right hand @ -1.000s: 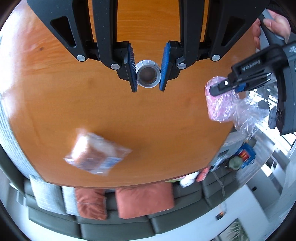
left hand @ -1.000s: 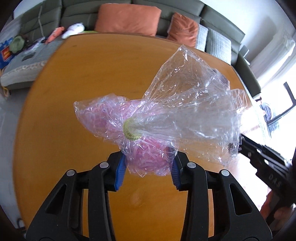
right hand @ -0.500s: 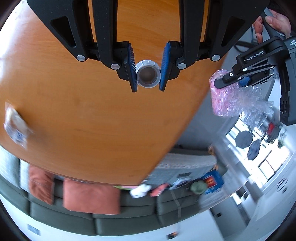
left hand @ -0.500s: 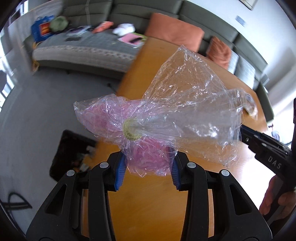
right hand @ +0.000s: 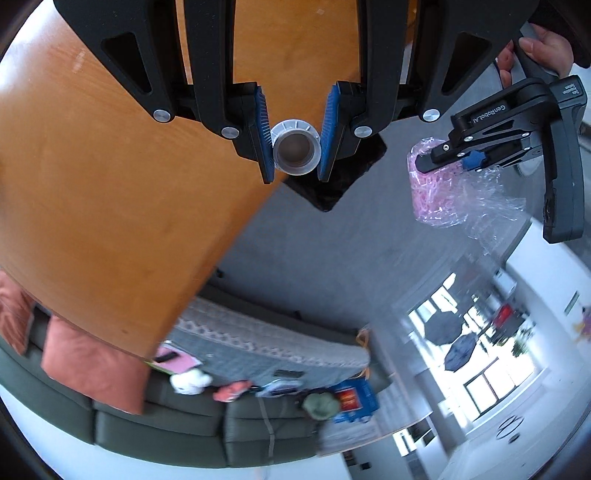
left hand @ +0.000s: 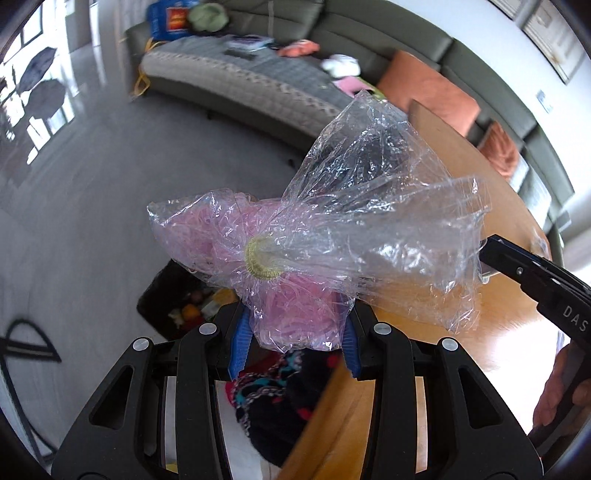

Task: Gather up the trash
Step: 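Carry the tape roll and pink bag over the black bin and release both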

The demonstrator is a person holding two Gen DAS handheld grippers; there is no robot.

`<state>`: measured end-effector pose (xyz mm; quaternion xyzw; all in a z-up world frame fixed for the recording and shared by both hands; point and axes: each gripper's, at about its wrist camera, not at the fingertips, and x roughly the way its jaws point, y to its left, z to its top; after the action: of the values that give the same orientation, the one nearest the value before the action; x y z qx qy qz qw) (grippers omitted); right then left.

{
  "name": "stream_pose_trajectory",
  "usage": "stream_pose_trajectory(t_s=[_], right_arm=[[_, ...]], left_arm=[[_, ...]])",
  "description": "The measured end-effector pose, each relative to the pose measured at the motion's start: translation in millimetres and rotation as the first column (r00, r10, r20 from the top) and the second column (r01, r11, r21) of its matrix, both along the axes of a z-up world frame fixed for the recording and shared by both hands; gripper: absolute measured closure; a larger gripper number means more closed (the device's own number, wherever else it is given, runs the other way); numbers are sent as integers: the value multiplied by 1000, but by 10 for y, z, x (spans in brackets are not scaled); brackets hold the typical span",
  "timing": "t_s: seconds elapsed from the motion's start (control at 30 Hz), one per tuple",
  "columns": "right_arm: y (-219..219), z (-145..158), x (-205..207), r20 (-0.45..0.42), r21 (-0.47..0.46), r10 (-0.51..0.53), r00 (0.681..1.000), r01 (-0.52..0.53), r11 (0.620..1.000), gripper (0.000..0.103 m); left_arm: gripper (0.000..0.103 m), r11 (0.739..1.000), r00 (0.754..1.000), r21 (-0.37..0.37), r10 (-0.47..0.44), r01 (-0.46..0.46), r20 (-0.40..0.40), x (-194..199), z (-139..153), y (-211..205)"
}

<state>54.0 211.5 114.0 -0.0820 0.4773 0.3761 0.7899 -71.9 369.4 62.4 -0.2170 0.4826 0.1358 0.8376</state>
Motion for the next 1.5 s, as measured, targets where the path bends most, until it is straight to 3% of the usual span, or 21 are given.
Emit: stream_pose_trajectory(t_s=[0.33,0.6,0.97,1.33,1.37,1.4,1.43,1.47,1.5], right_arm=[[740,-134,-236,-28,-18,142,989,-143,990,77],[1189,-333,-331,-68,-60,222,973,-226,972,77],[1520,-535,-260,-117,-71,234,965,-243,967,77],[1941,-801,-67,-182,-88,254,950,-273,958,75],[1963,-824,-50,-193,-91,250,949,-271,958,62],[1970,-818,-41,-185,-90,246,951,-265,960,52],[1975,-820,-32,-177,-87,247,953,-265,960,51],[1981,-821,-31,-175,-86,250,952,-268,960,51],[1987,-825,-31,-175,-87,254,951,-272,958,51]], left_arm=[[63,992,992,-20,123,-124,-29,-391,-146,474],[63,979,978,-44,195,-198,-79,-491,-360,815],[63,974,967,-62,209,-220,-145,-413,-600,1015],[59,975,951,-14,214,-223,-225,-213,-796,1213],[53,976,950,-11,209,-217,-232,-194,-811,1226],[39,979,945,5,198,-203,-260,-152,-840,1231],[27,979,940,27,200,-200,-276,-131,-860,1236],[7,978,935,50,210,-204,-285,-120,-863,1239],[6,976,934,69,220,-209,-281,-118,-854,1242]])
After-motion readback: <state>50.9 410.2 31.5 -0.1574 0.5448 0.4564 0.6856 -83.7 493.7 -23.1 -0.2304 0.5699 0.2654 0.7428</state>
